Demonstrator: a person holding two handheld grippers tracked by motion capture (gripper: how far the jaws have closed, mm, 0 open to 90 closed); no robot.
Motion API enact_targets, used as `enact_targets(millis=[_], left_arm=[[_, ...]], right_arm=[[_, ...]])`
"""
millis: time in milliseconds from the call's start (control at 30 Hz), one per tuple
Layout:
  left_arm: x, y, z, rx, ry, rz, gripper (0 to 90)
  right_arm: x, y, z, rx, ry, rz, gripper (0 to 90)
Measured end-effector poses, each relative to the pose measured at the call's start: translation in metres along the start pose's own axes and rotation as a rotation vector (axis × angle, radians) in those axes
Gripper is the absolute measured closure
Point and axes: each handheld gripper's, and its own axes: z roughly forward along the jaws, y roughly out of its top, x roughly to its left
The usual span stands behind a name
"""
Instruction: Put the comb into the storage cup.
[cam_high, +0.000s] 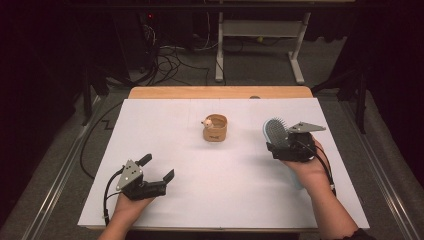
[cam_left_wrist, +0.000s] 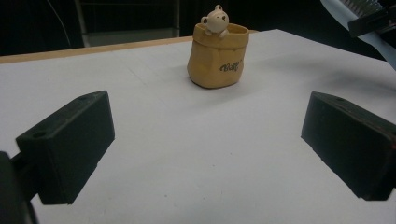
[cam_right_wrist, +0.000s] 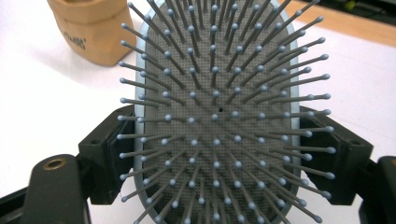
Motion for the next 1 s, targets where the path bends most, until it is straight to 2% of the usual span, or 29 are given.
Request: enact_targets(millis=[433, 1000], left_arm=[[-0.002, 0.000, -0.001, -0.003, 0.004, 0.007, 2.8], [-0.003, 0.000, -0.002, 0.002, 0.012, 0.025, 0.1]], right_arm=[[0.004, -0.007, -0.008, -0.118, 0.012, 0.036, 20.5], [0.010, -0.010, -0.025, -0.289, 0.003, 0.039, 20.5]])
